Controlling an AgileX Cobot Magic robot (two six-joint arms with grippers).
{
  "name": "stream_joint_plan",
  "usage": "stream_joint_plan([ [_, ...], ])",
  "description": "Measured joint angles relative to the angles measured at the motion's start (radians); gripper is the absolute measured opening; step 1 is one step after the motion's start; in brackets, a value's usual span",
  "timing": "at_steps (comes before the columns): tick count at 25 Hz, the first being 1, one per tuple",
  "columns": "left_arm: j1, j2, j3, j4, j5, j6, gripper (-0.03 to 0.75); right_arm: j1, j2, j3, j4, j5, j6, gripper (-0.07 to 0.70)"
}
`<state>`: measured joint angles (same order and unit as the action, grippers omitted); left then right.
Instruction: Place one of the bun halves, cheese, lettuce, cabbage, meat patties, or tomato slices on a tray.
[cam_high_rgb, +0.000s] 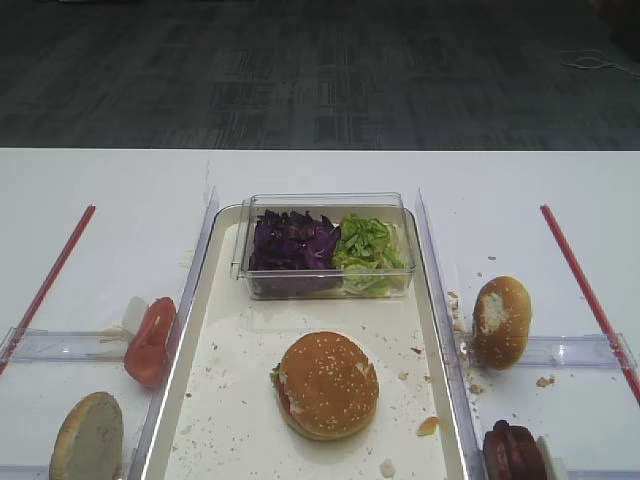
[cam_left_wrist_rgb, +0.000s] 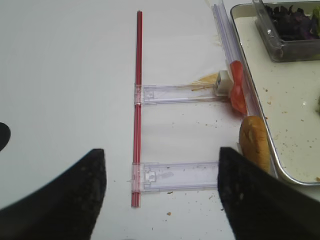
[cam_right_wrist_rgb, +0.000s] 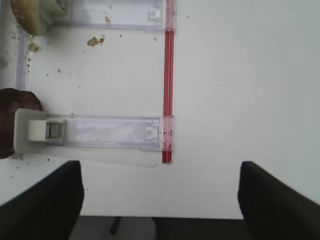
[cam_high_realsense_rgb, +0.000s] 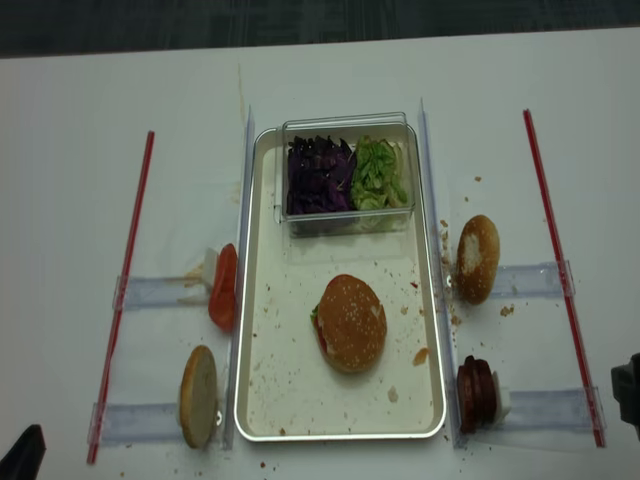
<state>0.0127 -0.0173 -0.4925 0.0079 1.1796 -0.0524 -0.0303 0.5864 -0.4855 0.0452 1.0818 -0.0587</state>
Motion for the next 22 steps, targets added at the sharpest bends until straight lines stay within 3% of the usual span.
stream_joint_plan([
  [18, 0.000, 0.000, 0.000, 0.000, 0.000, 0.000, 0.474, 0.000, -0.565, 0.004, -0.002, 0.029, 0.002, 0.653],
  [22, 0.000, 0.000, 0.000, 0.000, 0.000, 0.000, 0.474, 0.000, -0.601, 0.004, -0.002, 0.033, 0.002, 0.653],
])
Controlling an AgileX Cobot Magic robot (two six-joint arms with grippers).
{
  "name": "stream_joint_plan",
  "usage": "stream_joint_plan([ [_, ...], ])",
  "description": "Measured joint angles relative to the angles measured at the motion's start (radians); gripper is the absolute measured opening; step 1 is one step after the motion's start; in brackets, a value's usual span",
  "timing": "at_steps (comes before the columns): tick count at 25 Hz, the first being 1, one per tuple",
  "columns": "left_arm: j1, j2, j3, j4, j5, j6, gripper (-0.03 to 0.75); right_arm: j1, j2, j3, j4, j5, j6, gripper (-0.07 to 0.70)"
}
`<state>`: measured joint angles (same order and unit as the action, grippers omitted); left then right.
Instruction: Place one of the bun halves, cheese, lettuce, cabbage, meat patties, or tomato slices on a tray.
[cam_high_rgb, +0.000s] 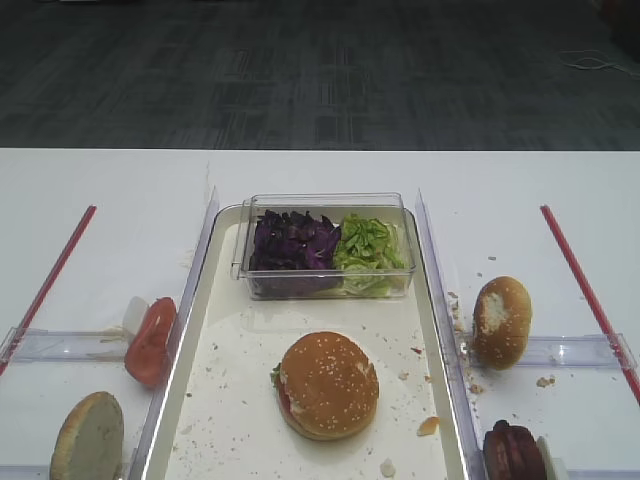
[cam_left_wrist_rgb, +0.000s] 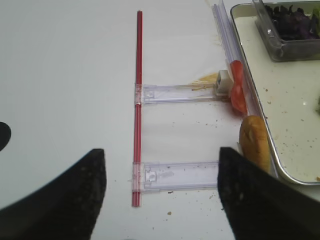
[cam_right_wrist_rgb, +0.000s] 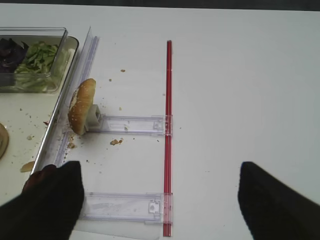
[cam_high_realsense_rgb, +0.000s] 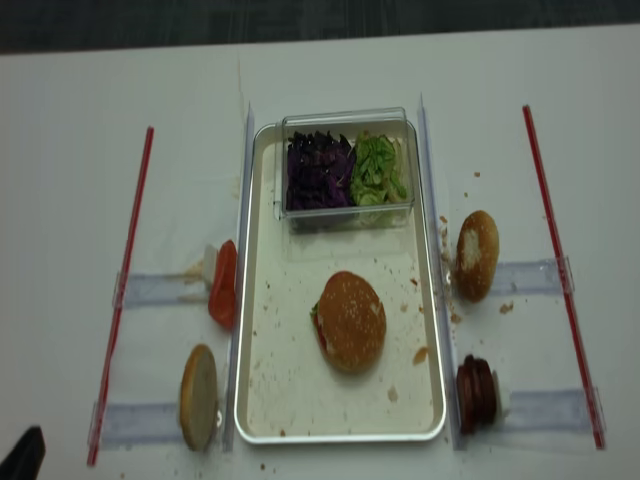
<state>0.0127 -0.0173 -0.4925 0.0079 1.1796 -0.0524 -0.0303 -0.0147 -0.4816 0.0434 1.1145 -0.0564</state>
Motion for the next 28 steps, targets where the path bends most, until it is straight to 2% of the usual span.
stream_joint_plan([
  [28, 0.000, 0.000, 0.000, 0.000, 0.000, 0.000, 0.474, 0.000, -0.002, 0.000, 0.000, 0.002, 0.000, 0.653],
])
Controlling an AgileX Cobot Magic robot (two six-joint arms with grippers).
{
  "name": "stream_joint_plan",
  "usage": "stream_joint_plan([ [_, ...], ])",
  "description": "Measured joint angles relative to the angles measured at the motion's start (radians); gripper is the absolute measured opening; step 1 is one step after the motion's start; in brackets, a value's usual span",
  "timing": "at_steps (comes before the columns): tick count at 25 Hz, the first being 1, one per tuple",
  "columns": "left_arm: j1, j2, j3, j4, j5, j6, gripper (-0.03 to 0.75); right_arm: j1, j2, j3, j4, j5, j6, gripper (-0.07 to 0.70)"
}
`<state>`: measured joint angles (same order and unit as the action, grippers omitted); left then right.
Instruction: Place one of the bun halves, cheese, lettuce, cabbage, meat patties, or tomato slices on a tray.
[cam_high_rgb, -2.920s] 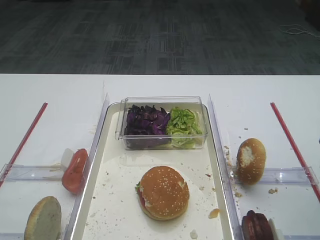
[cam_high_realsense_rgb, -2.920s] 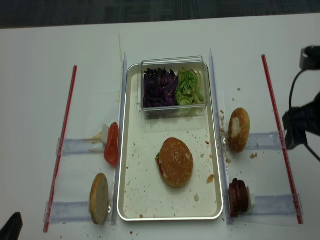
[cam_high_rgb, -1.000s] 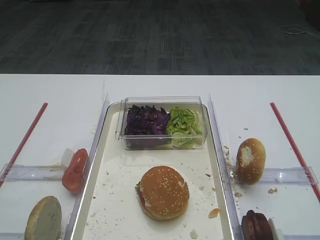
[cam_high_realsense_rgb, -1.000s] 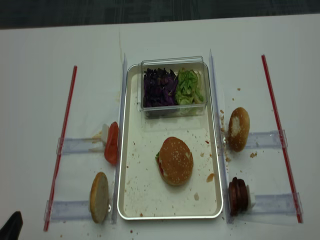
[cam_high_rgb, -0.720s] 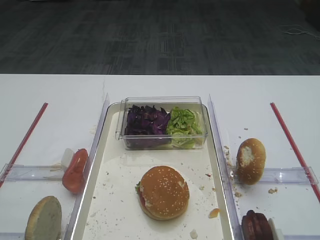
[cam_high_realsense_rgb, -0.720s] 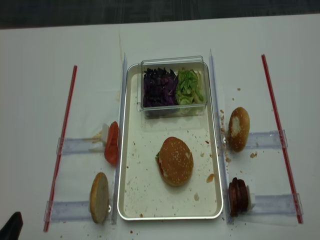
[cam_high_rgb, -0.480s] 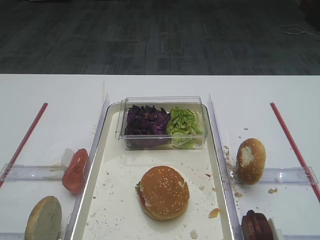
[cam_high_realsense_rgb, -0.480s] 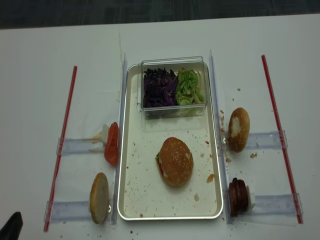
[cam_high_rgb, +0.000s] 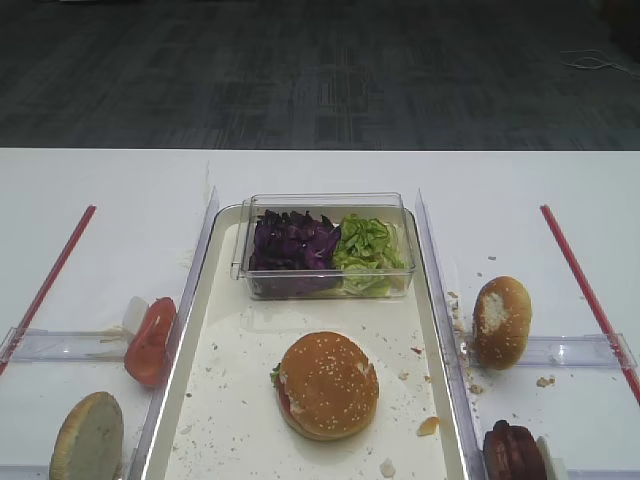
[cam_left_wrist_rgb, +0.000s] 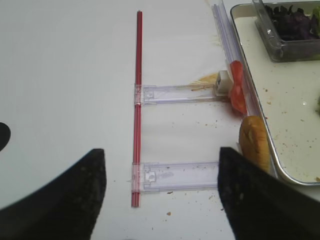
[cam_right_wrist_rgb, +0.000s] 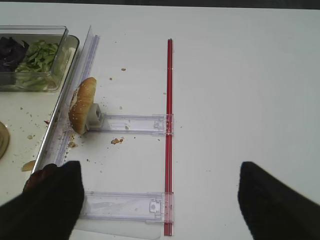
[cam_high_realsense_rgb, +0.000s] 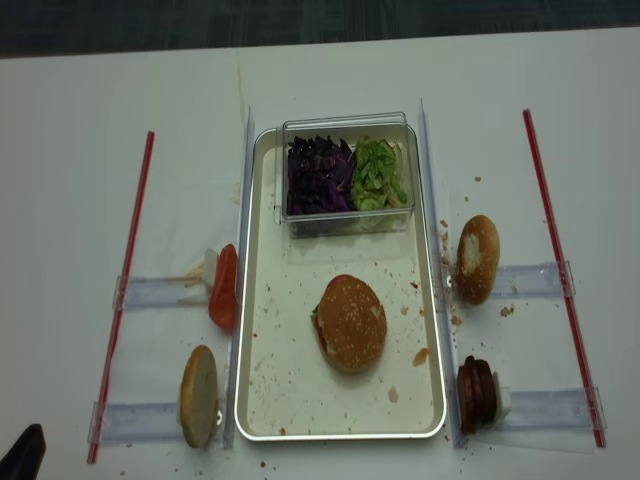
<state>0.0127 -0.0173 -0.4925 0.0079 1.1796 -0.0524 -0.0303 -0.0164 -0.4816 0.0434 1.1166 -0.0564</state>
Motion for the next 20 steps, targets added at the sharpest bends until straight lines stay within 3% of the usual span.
stream_joint_plan([
  [20, 0.000, 0.000, 0.000, 0.000, 0.000, 0.000, 0.474, 0.000, 0.000, 0.000, 0.000, 0.000, 0.000, 0.652],
])
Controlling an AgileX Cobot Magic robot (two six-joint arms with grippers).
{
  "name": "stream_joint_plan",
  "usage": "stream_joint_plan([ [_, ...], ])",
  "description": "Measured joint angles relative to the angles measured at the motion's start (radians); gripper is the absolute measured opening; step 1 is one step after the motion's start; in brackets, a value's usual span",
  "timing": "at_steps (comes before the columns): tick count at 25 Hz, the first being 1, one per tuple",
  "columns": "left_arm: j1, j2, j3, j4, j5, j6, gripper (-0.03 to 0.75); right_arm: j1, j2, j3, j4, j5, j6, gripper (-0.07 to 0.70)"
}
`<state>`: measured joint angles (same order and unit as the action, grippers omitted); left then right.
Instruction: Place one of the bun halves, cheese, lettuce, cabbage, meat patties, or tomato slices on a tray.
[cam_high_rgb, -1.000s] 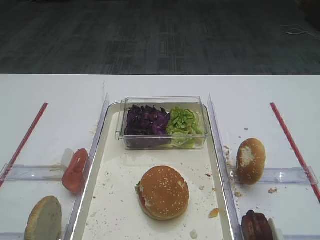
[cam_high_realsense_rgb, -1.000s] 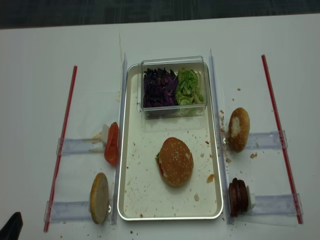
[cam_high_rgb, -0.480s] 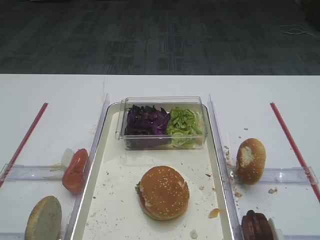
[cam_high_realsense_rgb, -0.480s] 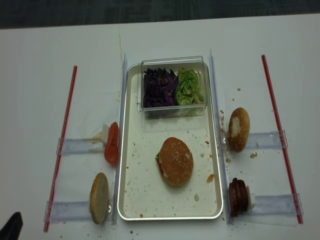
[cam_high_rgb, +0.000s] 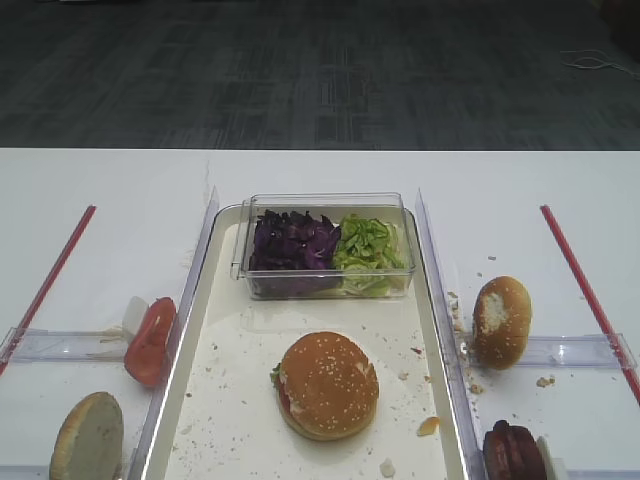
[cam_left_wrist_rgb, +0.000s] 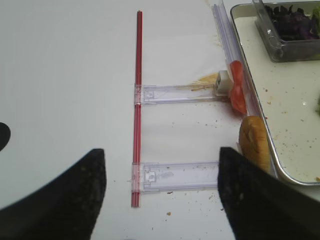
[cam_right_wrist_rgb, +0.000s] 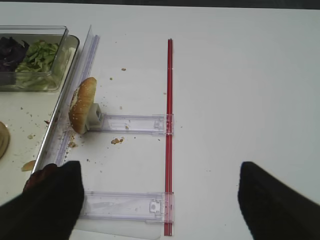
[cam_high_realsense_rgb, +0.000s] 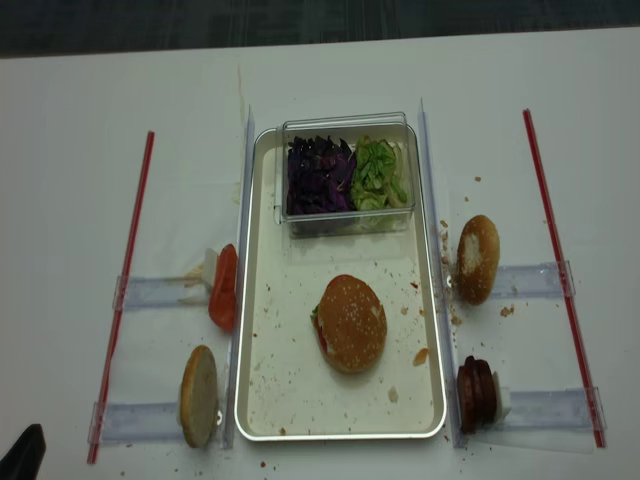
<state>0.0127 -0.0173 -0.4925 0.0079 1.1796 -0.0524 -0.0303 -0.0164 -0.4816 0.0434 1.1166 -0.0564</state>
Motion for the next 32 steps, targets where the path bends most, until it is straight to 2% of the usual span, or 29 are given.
stream_joint_plan([
  [32, 0.000, 0.000, 0.000, 0.000, 0.000, 0.000, 0.474, 0.000, 0.000, 0.000, 0.000, 0.002, 0.000, 0.652],
])
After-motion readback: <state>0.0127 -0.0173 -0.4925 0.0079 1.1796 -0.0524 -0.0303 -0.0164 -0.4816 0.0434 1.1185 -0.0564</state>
